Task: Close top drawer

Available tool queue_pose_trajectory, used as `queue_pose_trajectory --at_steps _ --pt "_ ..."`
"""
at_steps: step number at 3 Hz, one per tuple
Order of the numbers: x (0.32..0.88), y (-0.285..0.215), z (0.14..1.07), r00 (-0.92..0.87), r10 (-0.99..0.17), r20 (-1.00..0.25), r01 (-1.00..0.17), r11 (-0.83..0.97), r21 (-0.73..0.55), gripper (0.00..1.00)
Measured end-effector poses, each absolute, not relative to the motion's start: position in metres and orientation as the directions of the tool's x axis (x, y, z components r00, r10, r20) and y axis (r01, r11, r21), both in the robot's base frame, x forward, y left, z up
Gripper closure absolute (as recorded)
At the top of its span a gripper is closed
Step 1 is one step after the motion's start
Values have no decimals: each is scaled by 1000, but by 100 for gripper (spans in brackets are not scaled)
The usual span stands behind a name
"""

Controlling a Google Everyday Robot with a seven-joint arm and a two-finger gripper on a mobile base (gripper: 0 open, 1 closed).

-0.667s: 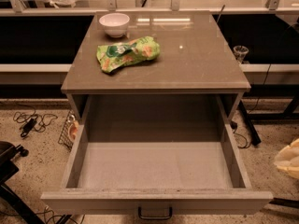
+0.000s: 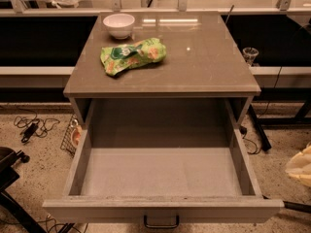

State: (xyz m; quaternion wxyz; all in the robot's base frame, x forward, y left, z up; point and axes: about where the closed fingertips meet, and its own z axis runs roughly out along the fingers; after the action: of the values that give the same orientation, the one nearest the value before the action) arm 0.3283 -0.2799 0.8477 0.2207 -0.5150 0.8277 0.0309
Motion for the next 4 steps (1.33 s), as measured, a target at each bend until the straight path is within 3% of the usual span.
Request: queue_pose_trajectory --at_steps 1,2,3,4 --pt "328 -279 848 -371 -840 -396 -866 467 -178 60" --pt "325 -278 849 -373 -840 -395 -865 468 -179 68" --pt "316 -276 850 -380 -837 -393 -862 475 -177 91" --pt "285 -262 812 -414 -823 -390 -848 504 -165 100"
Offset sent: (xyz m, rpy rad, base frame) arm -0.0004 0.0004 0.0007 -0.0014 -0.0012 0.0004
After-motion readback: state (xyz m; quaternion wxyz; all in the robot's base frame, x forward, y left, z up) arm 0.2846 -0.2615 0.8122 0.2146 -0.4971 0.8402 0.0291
